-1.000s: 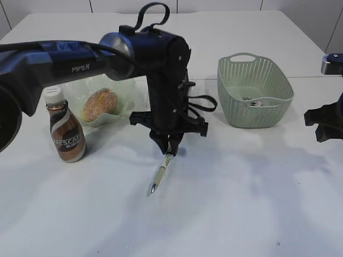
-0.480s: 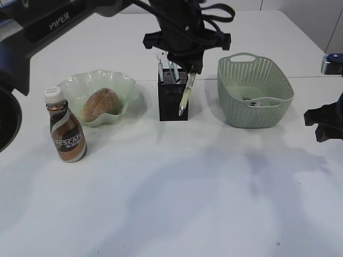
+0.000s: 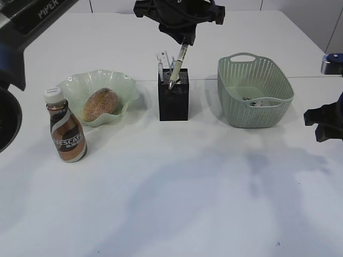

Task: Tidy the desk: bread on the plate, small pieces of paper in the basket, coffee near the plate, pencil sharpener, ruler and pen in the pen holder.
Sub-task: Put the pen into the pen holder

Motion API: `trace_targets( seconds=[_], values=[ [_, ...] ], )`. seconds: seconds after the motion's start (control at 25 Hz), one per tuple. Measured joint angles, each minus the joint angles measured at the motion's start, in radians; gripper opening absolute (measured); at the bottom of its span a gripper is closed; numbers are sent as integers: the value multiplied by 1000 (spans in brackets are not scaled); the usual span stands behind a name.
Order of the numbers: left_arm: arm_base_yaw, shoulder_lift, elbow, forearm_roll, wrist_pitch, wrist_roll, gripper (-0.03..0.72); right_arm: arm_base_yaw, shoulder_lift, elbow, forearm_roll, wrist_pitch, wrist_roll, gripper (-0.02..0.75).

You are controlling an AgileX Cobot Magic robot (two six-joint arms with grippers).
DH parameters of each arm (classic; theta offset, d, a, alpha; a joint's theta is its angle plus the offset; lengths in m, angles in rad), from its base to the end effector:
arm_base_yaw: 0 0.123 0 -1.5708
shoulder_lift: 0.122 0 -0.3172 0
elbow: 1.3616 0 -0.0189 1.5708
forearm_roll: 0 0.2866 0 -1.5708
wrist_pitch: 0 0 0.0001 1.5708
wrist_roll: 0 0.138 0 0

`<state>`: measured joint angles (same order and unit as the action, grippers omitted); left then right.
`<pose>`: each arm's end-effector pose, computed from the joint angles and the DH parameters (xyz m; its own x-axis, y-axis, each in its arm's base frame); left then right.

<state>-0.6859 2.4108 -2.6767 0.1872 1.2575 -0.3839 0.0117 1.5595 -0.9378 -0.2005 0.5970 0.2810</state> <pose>0.4852 -0.3656 0.3149 -0.7461 0.2038 -0.6339 0.3161 0.9463 -0.0677 0.3508 -0.0114 0.1849 -0.8908 0.1031 -0.4424 0.1396 0.9889 -0.0507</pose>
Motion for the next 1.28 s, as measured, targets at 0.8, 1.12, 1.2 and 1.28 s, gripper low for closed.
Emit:
trace_targets(
  seconds=[0.8,1.12,1.2,1.28],
  values=[
    [-47,0,0,-7,-444,146,93,0,0,0,0,-4,0,393],
    [-46,0,0,10,-604,148,92,0,0,0,0,-4,0,393],
    [-46,0,0,10,-613,148,93,0,0,0,0,-4,0,393],
    [-46,0,0,10,-615,152,93,0,0,0,0,-4,0,393]
  ],
)
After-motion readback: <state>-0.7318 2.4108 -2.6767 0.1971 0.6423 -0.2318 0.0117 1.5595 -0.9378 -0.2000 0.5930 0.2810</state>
